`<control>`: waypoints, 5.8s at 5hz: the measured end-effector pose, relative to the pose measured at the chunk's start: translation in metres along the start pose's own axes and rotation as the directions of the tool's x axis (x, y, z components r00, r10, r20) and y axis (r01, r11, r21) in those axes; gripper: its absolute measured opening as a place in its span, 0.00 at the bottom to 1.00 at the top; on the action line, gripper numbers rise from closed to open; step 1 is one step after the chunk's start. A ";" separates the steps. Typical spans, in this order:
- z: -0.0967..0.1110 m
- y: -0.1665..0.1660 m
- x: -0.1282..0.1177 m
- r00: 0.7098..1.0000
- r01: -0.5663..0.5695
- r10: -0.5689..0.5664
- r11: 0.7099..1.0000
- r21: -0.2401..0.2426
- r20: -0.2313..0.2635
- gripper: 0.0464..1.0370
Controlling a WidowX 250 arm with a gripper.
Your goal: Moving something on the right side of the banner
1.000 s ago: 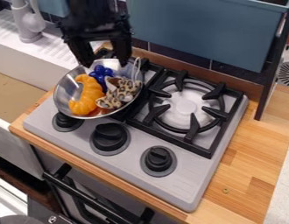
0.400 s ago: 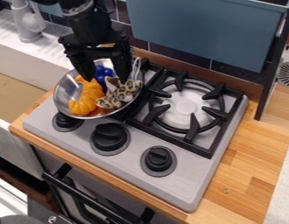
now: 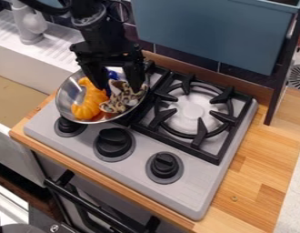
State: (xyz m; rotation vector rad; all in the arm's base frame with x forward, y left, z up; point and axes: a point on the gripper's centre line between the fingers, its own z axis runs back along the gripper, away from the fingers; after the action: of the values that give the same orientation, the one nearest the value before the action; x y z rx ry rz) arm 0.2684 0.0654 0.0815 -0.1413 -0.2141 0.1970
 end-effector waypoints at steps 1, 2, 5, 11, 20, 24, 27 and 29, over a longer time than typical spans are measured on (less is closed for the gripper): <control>-0.003 -0.003 -0.001 1.000 0.005 -0.005 1.000 -0.007 -0.011 0.96; -0.008 -0.004 -0.003 0.999 0.016 -0.017 1.000 -0.021 -0.031 0.96; -0.013 -0.003 -0.004 0.999 -0.008 0.007 1.000 -0.020 -0.050 0.41; 0.058 0.005 0.030 0.974 -0.227 0.227 0.974 0.017 0.001 0.08; -0.036 -0.106 -0.053 0.984 -0.171 0.176 0.980 0.106 -0.038 0.11; -0.009 -0.086 -0.038 0.961 -0.238 0.250 0.966 0.104 -0.118 0.96; 0.023 -0.055 0.017 0.930 -0.367 0.357 0.913 0.180 0.086 0.96; 0.036 -0.030 0.038 0.939 -0.345 0.338 0.921 0.183 0.066 0.96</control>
State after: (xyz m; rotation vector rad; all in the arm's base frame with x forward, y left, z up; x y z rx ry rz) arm 0.3019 0.0482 0.1285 0.0189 -0.2016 0.5677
